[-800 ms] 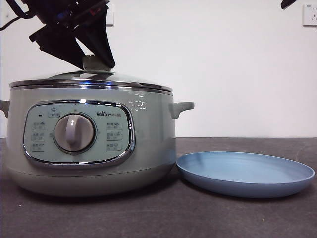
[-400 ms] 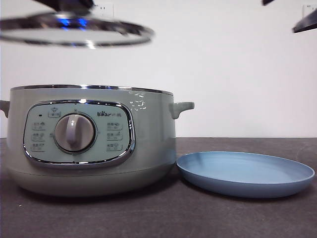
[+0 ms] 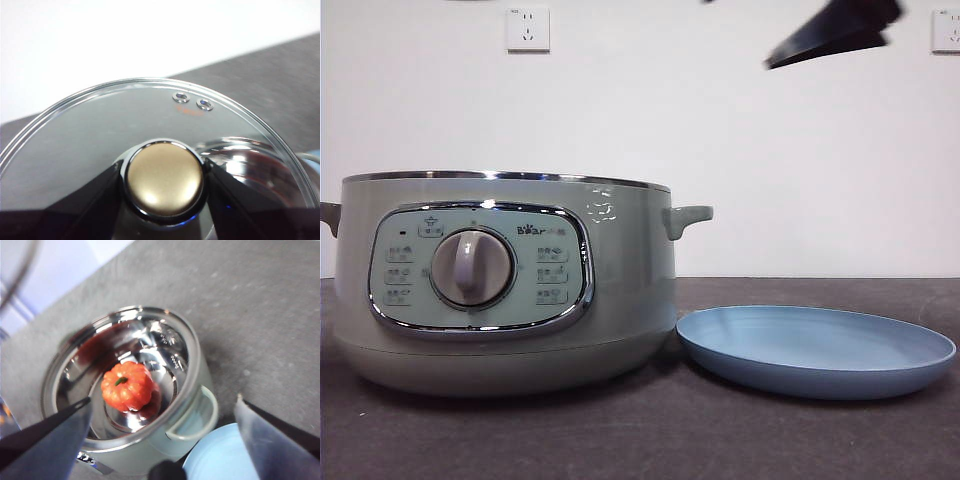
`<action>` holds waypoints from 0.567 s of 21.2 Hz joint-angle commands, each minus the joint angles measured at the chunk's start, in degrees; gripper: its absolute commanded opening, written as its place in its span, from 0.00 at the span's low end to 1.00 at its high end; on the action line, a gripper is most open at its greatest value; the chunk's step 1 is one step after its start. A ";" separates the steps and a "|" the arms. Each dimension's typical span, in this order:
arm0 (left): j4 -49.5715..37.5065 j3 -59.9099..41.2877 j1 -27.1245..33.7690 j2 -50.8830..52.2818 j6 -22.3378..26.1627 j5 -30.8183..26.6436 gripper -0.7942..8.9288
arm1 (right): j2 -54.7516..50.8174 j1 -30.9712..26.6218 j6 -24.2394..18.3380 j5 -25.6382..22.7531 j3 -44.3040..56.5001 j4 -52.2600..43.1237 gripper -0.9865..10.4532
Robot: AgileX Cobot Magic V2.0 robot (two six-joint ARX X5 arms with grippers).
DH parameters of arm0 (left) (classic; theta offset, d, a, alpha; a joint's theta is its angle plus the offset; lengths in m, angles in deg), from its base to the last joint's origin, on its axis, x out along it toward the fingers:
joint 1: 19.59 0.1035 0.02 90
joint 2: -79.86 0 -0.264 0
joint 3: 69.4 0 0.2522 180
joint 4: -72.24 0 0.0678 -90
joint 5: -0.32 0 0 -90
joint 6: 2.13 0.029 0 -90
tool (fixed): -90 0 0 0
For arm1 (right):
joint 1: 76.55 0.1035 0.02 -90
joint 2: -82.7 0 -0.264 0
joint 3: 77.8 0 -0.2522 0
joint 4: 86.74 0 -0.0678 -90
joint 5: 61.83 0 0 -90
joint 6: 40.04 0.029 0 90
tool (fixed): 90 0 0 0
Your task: Take the pumpkin out from the steamer,put the pumpkin in the blue plate,close the lid
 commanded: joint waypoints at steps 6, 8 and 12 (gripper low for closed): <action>1.77 1.11 0.13 7.45 1.33 -8.39 0.07 | 21.31 11.26 -10.40 -2.78 -23.19 13.92 0.53; 3.43 1.11 0.13 7.85 1.31 -8.39 0.07 | 27.32 13.92 -12.48 -6.49 -30.25 17.64 0.53; 4.87 1.11 0.13 7.82 1.31 -8.39 0.07 | 37.42 18.12 -15.30 -13.51 -38.95 20.06 0.53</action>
